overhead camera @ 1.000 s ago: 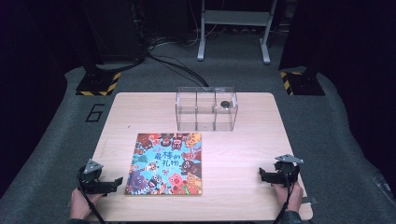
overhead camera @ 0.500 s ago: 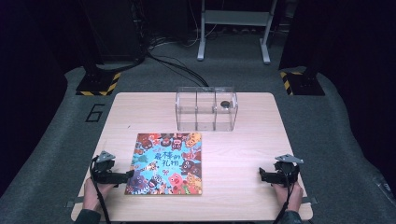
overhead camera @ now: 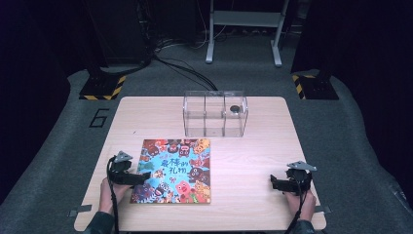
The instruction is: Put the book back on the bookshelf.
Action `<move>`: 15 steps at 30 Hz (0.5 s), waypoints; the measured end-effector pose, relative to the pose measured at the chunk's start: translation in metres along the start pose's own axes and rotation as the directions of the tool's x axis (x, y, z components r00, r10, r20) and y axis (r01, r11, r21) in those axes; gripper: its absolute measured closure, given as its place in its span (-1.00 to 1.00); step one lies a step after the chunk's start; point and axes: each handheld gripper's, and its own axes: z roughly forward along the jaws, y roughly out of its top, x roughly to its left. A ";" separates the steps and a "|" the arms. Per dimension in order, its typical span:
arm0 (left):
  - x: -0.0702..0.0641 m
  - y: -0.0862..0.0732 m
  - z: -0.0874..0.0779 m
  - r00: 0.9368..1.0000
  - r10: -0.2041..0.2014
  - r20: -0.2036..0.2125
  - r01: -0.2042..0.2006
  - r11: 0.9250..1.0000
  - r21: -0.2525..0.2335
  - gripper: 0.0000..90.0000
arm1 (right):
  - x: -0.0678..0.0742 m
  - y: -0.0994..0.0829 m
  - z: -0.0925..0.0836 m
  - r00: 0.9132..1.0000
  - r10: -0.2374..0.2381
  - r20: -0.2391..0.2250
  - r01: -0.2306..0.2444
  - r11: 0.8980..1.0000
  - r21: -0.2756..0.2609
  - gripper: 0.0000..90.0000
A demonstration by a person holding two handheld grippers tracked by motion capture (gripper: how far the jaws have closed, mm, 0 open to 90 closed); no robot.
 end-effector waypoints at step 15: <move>-0.009 -0.005 0.008 0.999 0.034 0.029 -0.034 0.999 -0.012 -0.75 | 0.000 0.000 -0.001 1.000 0.014 0.002 -0.014 1.000 -0.004 -0.93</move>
